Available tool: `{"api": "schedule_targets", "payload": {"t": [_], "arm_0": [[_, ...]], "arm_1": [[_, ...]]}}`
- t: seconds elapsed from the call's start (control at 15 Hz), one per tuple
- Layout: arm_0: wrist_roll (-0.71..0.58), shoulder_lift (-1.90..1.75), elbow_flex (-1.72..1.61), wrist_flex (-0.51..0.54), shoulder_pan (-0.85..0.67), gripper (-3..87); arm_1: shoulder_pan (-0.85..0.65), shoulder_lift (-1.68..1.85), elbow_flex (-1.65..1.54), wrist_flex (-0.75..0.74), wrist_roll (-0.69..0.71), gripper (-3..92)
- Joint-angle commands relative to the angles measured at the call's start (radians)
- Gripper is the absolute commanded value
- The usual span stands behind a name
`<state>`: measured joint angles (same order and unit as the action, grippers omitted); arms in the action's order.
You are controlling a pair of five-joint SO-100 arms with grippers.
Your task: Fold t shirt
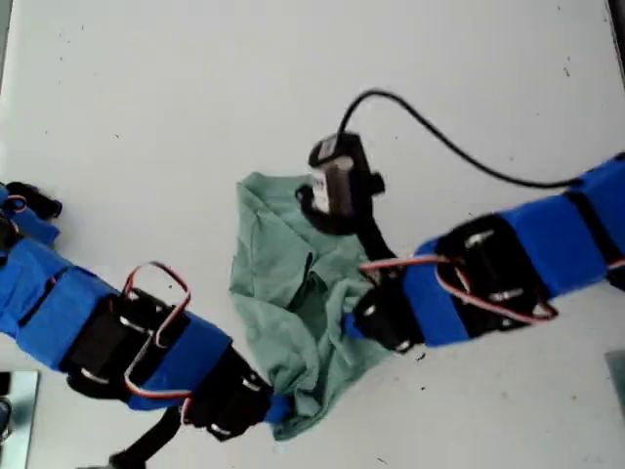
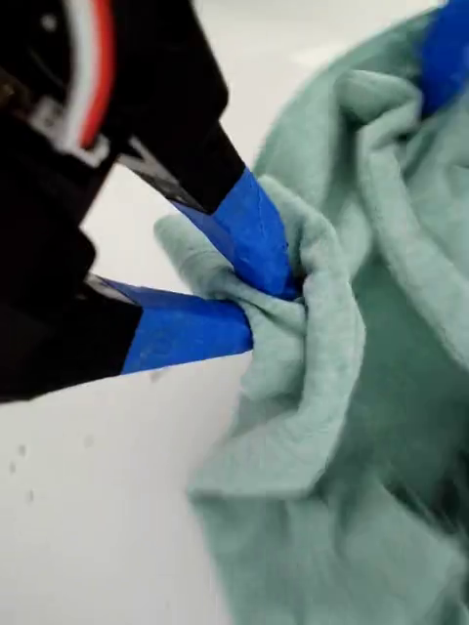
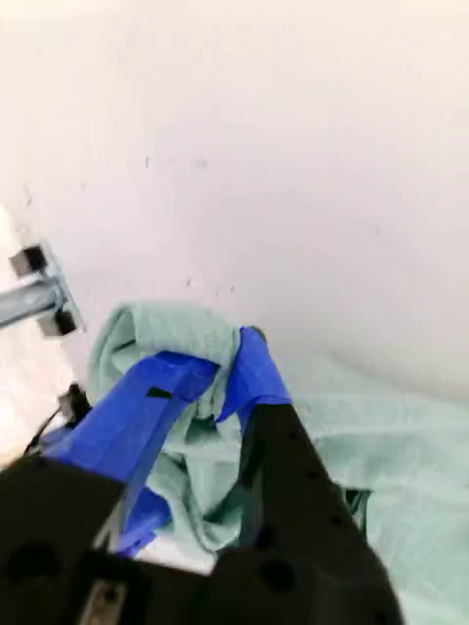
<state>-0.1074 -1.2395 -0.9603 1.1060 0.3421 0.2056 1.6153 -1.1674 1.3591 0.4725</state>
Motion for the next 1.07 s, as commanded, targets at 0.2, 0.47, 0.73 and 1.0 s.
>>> {"api": "schedule_targets", "payload": {"t": [0.2,0.47,0.73,1.0], "arm_0": [[-0.143,-0.236,-0.044,0.137,-0.311,-0.1],[-0.104,-0.264,-0.164,0.169,-0.42,30.7],[-0.11,-0.798,-0.597,0.118,-0.681,35.8],[-0.118,-1.382,-1.195,0.032,-0.831,33.0]], "arm_1": [[-0.302,0.11,-0.032,-0.032,0.282,2.3],[-0.434,0.198,-0.176,-0.121,0.275,21.4],[-0.696,0.841,-0.848,-0.526,0.218,17.6],[-0.776,1.296,-1.129,-0.307,0.192,14.7]]}}
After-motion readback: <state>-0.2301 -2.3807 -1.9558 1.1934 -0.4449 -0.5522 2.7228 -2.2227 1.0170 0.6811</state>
